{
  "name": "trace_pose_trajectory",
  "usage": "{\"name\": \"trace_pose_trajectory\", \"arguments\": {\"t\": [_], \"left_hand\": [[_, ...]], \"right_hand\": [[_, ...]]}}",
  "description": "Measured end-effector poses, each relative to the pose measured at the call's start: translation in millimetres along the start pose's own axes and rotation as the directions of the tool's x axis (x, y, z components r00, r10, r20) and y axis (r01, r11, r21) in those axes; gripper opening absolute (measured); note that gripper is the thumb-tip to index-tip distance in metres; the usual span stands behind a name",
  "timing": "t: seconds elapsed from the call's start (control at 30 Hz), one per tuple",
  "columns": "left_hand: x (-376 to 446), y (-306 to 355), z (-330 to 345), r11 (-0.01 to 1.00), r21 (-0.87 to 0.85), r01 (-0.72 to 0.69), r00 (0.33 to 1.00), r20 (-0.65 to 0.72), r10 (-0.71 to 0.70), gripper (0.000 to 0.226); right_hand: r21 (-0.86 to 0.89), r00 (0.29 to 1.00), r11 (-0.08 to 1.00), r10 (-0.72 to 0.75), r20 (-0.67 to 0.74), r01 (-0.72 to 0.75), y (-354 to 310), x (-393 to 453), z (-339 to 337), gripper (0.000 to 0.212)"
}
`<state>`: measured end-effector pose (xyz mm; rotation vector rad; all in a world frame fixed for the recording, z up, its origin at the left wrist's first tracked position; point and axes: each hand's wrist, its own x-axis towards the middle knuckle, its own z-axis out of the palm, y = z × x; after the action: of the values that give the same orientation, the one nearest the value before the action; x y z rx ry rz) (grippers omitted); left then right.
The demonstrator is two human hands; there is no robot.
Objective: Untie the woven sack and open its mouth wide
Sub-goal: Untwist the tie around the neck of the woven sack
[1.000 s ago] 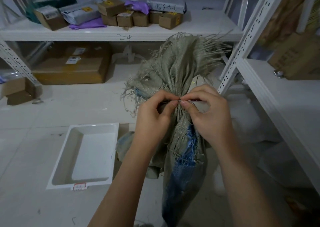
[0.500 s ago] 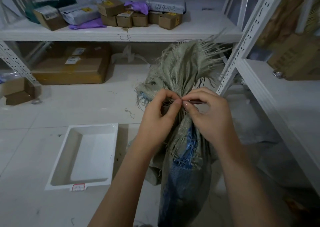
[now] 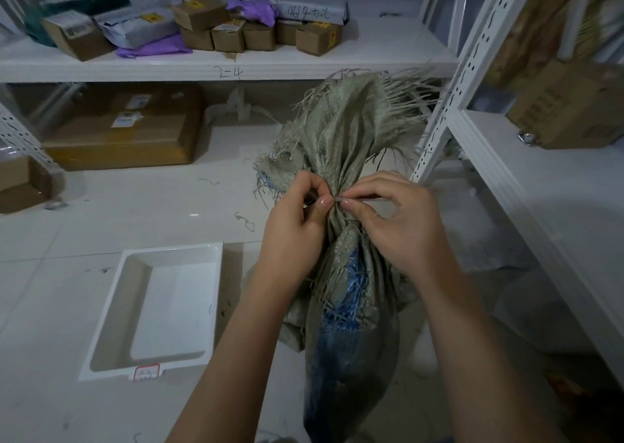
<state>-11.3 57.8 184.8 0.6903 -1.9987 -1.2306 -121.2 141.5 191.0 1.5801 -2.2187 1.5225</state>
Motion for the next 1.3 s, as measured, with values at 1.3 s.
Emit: {"name": "trace_pose_trajectory", "arguments": {"t": [1.3], "left_hand": [[6,3,-14,0.995,0.089,0.045,0.998,0.039,-0.049,0.027]], "right_hand": [[-0.199,0.995,0.978,-0.037,0.093,0.055,-12,3,4,0.007]]}}
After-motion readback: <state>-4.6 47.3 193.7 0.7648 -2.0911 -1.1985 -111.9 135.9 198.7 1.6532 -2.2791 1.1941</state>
